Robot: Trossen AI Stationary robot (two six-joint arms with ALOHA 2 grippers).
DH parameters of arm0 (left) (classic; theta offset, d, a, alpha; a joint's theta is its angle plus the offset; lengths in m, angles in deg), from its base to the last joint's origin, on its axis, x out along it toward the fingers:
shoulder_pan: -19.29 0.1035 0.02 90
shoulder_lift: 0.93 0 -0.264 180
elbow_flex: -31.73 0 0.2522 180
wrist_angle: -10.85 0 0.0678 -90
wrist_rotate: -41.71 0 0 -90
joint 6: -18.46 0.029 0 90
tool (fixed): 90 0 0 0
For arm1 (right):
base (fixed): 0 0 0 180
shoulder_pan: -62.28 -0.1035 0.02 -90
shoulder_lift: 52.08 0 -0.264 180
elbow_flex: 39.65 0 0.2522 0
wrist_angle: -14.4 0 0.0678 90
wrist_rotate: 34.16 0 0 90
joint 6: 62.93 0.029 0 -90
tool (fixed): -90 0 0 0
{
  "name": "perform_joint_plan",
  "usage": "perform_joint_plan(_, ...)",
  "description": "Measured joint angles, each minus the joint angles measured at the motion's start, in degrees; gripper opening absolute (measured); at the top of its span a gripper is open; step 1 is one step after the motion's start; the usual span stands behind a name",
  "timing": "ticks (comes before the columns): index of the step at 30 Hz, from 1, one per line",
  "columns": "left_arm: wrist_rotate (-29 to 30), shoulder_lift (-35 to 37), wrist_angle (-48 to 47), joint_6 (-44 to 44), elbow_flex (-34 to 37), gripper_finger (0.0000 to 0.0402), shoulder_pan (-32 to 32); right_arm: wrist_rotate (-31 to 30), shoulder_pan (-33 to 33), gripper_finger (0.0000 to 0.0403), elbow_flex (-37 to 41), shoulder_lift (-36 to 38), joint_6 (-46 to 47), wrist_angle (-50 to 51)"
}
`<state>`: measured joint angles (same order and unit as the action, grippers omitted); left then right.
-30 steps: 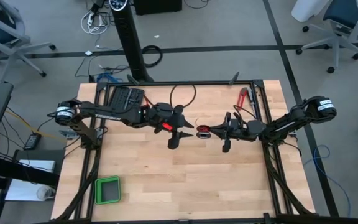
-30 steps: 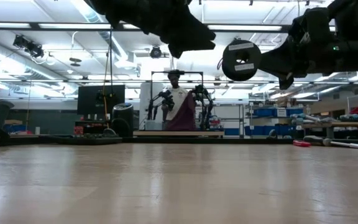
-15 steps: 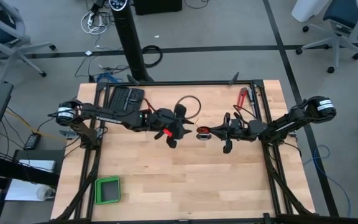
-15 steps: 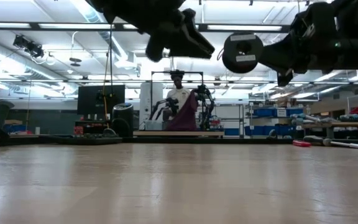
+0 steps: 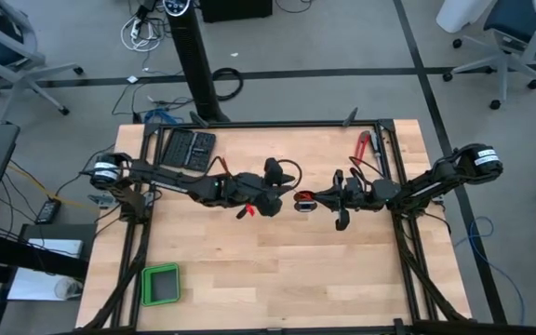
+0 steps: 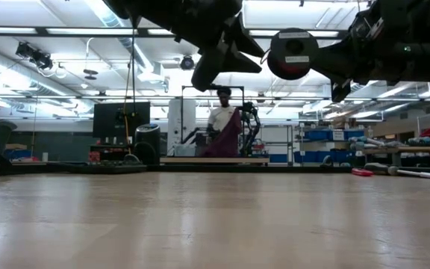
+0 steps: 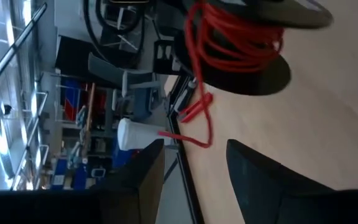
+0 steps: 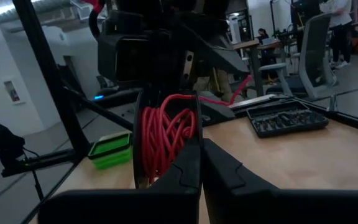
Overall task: Coil cords
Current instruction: Coil the red wire onto the black spool
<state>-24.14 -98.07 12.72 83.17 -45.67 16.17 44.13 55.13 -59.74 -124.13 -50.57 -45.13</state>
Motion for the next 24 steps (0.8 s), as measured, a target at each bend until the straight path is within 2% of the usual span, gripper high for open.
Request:
perform_joint_plan(6, -0.22, 0.0, 0.14, 1.32, 0.0, 0.0165, -0.02, 0.8, 0.04, 0.0001, -0.09, 0.0, 0.62, -0.09)
perform_joint_plan(18, -3.18, 0.02, 1.34, 1.09, 0.0, 0.0061, -0.02, 1.35, 0.07, 0.0001, -0.09, 0.0, 1.74, -0.23)
perform_joint_plan(24, -3.45, 0.02, 1.76, 1.18, 0.0, 0.0045, 0.01, 2.23, 0.31, 0.0001, -0.09, 0.0, 2.52, -0.23)
